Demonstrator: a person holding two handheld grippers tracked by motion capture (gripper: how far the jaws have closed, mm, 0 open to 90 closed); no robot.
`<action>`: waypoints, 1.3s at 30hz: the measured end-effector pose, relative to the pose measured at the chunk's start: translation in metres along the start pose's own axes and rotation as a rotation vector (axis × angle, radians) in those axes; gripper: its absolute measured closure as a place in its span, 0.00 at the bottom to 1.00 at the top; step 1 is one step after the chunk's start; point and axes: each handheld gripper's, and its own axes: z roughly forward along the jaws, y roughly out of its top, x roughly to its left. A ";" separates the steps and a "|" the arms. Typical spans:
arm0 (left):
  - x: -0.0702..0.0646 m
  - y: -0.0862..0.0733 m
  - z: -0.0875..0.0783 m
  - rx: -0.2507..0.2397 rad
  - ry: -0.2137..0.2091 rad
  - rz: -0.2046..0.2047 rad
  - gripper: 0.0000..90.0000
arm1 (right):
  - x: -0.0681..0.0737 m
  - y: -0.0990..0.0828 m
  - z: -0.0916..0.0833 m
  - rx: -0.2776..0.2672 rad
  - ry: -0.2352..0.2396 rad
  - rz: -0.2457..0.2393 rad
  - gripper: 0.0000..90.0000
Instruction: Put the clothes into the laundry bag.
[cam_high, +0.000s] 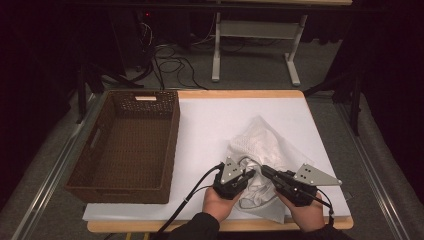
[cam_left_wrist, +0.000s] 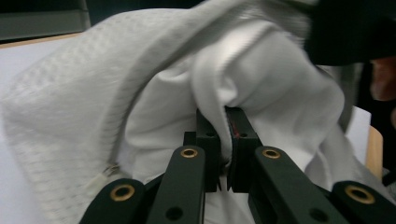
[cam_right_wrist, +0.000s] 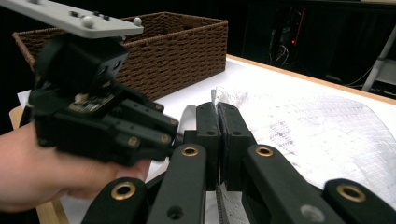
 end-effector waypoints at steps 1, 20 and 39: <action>-0.004 0.000 0.002 0.002 -0.008 0.015 0.95 | 0.000 0.000 0.000 0.000 0.002 0.003 1.00; 0.006 -0.011 -0.020 -0.007 0.086 -0.058 0.51 | 0.000 0.001 -0.003 -0.009 0.016 0.006 1.00; -0.011 -0.045 -0.028 0.109 0.029 0.004 0.34 | 0.001 0.000 0.000 -0.001 0.005 0.000 1.00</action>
